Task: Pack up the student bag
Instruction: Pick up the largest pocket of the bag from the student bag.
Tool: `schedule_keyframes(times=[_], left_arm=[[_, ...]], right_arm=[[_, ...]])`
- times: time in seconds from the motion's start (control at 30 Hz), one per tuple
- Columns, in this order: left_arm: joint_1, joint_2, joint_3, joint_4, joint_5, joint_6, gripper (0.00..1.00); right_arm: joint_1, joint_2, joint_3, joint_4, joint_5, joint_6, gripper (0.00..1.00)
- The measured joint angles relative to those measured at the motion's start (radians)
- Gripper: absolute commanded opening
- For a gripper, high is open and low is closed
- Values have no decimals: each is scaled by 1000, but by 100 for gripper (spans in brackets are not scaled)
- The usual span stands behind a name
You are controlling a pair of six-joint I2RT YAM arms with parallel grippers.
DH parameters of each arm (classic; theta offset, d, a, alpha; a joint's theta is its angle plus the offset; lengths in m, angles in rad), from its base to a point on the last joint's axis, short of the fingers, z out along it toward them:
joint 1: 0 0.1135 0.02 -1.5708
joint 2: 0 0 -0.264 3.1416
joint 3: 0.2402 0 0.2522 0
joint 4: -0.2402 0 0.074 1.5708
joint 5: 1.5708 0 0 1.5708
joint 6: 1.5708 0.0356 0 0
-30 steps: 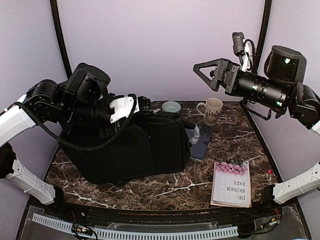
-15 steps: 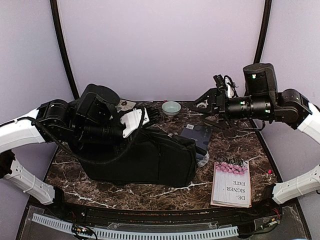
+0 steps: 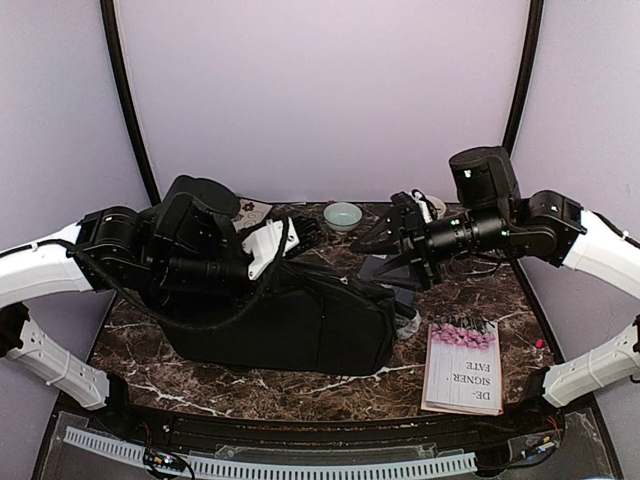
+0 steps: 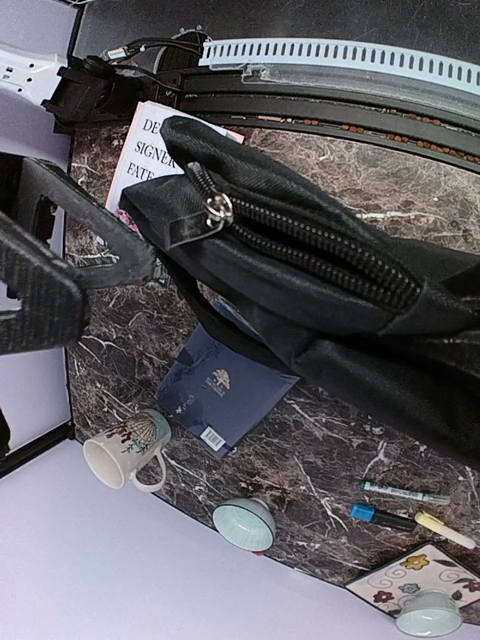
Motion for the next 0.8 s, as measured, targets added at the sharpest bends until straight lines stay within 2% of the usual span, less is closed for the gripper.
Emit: schedule_keyframes(times=[0.5, 0.8], left_arm=[[-2, -2, -9, 14, 3, -20, 0], [-3, -2, -9, 14, -3, -21, 0]], right_arm=[[0, 16, -89, 175, -124, 67, 66], [-2, 23, -100, 221, -154, 84, 60]])
